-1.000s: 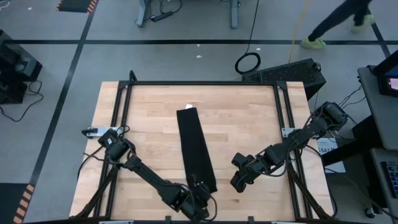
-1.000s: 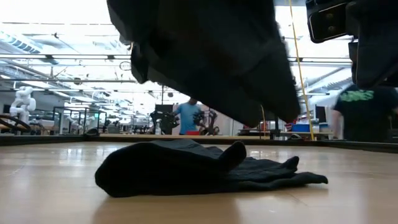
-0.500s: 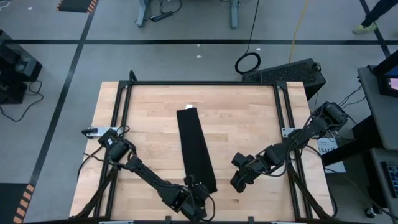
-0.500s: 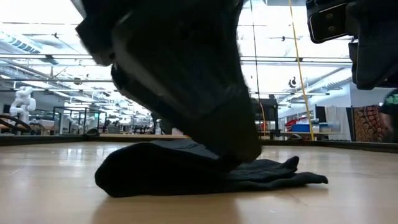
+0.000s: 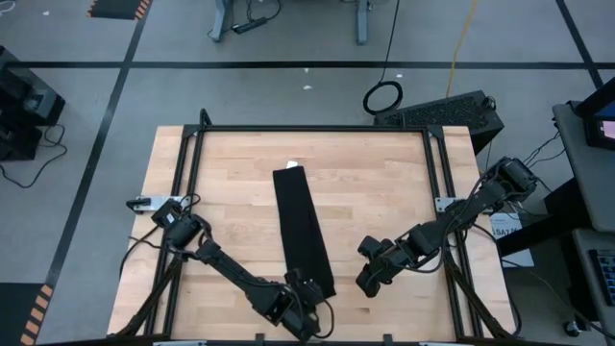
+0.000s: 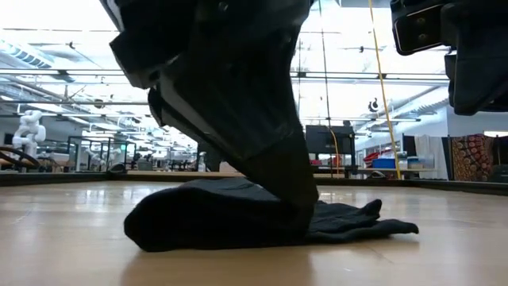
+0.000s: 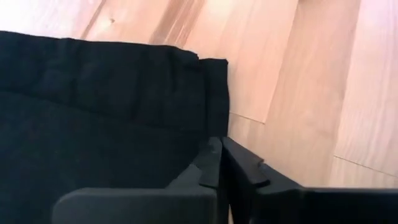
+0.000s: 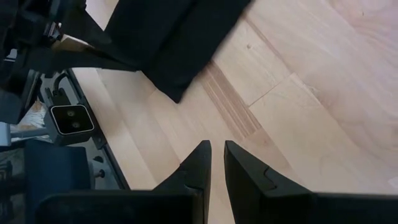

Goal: Roll napkin
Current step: Fold the black napkin

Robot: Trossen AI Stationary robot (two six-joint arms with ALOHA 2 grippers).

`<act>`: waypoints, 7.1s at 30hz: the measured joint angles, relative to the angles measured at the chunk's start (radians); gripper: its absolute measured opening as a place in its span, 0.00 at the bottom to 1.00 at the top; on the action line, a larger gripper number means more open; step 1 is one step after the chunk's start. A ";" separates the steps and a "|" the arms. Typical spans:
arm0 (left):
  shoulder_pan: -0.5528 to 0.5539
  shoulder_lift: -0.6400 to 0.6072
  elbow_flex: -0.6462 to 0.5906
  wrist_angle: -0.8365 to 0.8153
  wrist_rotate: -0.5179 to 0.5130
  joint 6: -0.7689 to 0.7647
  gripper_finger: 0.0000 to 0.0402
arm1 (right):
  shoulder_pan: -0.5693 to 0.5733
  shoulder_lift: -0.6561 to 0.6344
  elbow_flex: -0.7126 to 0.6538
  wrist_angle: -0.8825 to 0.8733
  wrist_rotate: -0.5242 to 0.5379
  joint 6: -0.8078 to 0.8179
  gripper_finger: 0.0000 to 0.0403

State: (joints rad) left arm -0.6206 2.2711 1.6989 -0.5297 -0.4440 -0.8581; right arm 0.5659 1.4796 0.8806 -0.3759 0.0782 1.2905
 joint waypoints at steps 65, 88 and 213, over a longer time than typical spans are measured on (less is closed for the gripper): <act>-0.001 -0.274 0.040 -0.233 -0.164 -0.019 0.00 | -0.061 0.496 0.093 0.889 0.129 -0.028 0.09; -0.033 -0.270 -0.042 -0.166 -0.138 -0.281 0.04 | -0.035 0.461 0.093 0.733 -0.052 -0.129 0.09; -0.010 -0.225 -0.101 0.143 -0.101 -0.019 0.00 | 0.166 0.465 0.091 0.739 0.215 -0.120 0.09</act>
State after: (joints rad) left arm -0.6308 2.0464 1.5982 -0.3866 -0.5452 -0.8772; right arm 0.7322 1.9442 0.9718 0.3630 0.2928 1.1701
